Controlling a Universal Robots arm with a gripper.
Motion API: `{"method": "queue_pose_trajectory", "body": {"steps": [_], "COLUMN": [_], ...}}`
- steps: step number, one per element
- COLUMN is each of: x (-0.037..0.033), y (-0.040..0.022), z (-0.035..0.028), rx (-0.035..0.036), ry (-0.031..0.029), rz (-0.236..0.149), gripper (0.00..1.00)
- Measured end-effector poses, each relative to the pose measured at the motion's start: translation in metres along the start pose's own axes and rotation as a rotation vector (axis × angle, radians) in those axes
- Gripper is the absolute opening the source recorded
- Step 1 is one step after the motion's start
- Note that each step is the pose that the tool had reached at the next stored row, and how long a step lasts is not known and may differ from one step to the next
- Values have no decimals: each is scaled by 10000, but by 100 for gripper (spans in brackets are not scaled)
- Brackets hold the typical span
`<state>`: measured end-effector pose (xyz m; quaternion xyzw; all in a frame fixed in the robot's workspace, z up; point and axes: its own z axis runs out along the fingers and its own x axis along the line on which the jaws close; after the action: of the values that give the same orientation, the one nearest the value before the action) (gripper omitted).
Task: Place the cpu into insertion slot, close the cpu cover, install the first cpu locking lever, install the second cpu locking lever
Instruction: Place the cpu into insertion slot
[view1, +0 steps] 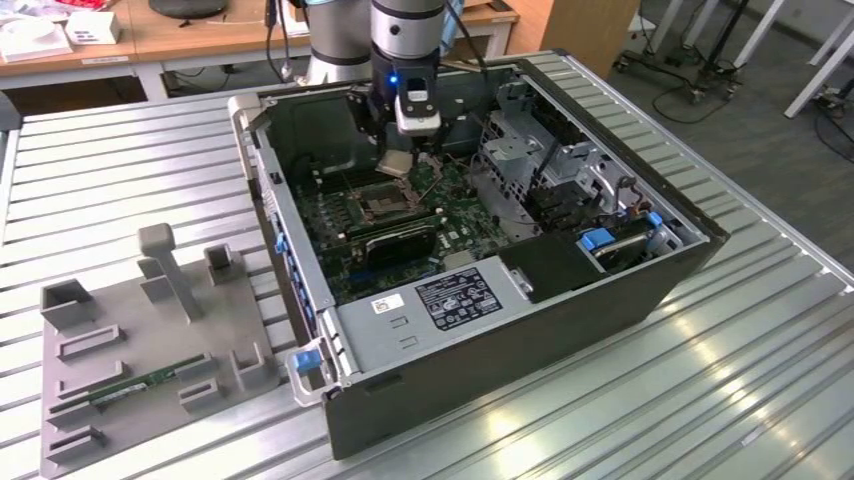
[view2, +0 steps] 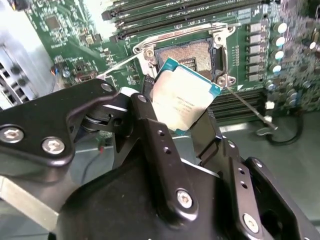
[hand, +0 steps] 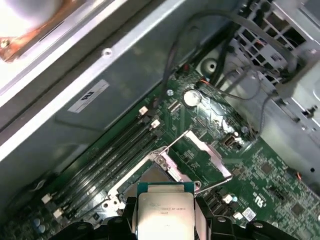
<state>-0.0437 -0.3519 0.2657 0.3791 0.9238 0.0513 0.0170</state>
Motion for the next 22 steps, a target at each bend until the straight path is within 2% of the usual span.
{"method": "queue_pose_trajectory", "body": {"steps": [14, 22], "x": [0, 2], "y": [-5, -7], "z": [42, 42], "rx": [-19, -19], "ry": [-274, -293], "rz": [2533, 2695], "gripper": [54, 54]}}
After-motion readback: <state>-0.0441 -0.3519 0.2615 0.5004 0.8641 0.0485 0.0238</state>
